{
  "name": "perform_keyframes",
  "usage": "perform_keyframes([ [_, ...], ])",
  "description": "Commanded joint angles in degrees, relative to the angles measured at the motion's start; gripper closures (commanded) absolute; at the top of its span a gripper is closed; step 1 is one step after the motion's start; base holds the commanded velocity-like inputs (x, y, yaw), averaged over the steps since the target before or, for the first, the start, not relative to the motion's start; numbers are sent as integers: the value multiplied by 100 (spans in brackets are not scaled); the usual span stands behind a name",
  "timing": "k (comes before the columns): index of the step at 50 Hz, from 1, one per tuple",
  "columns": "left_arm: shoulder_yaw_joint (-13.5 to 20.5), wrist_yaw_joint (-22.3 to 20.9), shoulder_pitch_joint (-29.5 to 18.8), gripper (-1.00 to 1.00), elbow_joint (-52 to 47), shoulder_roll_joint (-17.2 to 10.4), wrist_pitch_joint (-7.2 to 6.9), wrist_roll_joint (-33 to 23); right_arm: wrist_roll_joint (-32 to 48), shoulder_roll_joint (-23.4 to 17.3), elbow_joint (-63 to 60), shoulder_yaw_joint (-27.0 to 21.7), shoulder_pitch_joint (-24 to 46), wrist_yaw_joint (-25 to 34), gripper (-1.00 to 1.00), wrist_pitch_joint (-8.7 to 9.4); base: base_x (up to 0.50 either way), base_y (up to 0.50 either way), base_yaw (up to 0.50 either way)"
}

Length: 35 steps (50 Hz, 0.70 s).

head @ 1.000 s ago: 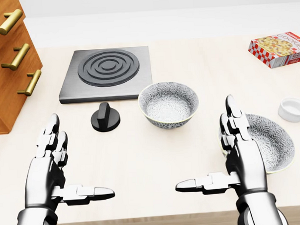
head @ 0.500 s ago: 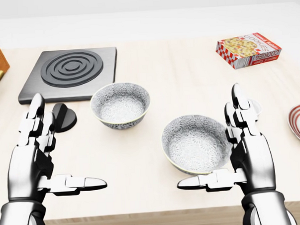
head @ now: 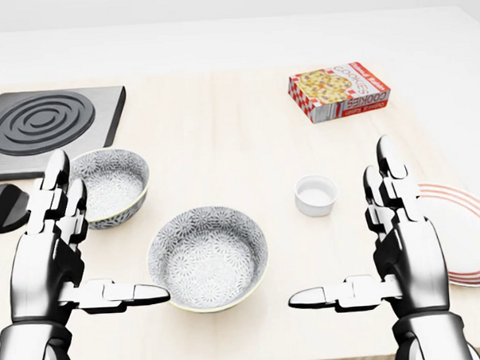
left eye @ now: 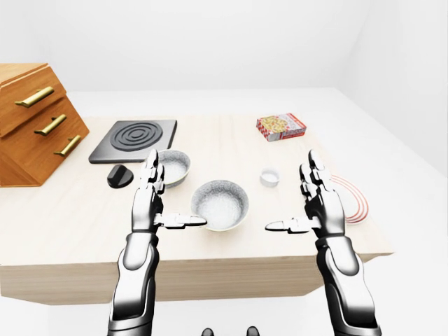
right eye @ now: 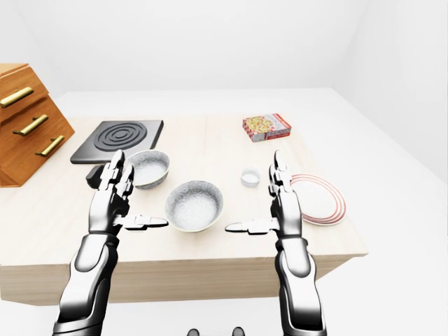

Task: Pick the akita bowl from table center and place it on the plate.

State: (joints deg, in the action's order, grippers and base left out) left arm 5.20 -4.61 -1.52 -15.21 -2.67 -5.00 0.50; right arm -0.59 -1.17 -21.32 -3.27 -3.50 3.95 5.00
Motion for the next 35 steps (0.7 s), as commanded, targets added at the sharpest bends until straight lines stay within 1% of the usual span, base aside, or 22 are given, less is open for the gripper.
perform_keyframes([
  [1, -6, 13, 12, -100, 28, 5, 0, -9, -50, 11, -23, -18, -116, 62, -100, 0, 40, -43, 0],
  [5, 5, 13, 16, -100, 34, 1, 0, -3, 3, 5, 114, -4, 6, 17, -100, 0, 35, -25, 0],
  [9, 57, 5, -22, -100, 66, -31, 0, 12, 101, 0, 202, 54, 117, -29, -100, 0, 0, 0, 0],
  [12, 177, 47, -151, -100, 162, -129, 0, -40, 111, -1, 249, 60, 202, -59, -100, 0, 0, 0, 0],
  [15, 259, 97, -339, -100, 373, -294, 0, -368, 122, -2, 260, 72, 226, -78, -100, 0, 0, 0, 0],
  [17, 372, 223, -701, -100, 803, -567, 0, -856, 120, -3, 238, 74, 219, -78, -100, 0, 0, 0, 0],
  [19, 441, 274, -921, -100, 1064, -702, 0, -1144, 119, -4, 234, 75, 212, -77, -100, 0, 0, 0, 0],
  [20, 458, 265, -1086, -100, 1290, -825, 0, -1323, 119, -3, 236, 73, 205, -77, -100, 0, 0, 0, 0],
  [21, 464, 322, -1396, -100, 1747, -1029, 0, -1630, 117, -2, 248, 75, 197, -76, -100, 0, 0, 0, 0],
  [25, 453, 198, -1984, -100, 2747, -1309, 0, -1975, 72, -16, 288, 21, 183, -64, -100, 0, 0, 0, 0],
  [26, 363, 274, -2266, -100, 3329, -1474, 167, -2278, 68, -16, 313, 17, 196, -63, -100, 0, 0, 0, 0],
  [28, 344, 348, -2499, -100, 3809, -1570, 339, -2526, 66, -18, 339, 15, 213, -64, -100, 0, 0, 0, 0],
  [29, 334, 389, -2645, -100, 4089, -1629, 475, -2611, 62, -22, 340, 12, 208, -58, -100, 0, 0, 0, 0],
  [30, 283, 486, -2868, -100, 4560, -1731, 678, -2771, 60, -20, 358, 11, 222, -62, -100, 0, 0, 0, 0],
  [31, 293, 494, -2895, -100, 4622, -1733, 712, -2792, 60, -21, 360, 11, 223, -62, -100, 0, 0, 0, 0],
  [32, 240, 514, -3040, -100, 4949, -1793, 875, -2892, 52, -26, 355, 3, 204, -50, -100, 0, 0, 0, 0],
  [33, 212, 551, -3173, -100, 5241, -1834, 996, -2968, 45, -31, 353, -3, 183, -36, -100, 0, 0, 0, 0],
  [35, 133, 744, -3514, -100, 5910, -1944, 1000, -3192, 39, -31, 421, -16, 166, -23, -100, 0, 0, 0, 0],
])
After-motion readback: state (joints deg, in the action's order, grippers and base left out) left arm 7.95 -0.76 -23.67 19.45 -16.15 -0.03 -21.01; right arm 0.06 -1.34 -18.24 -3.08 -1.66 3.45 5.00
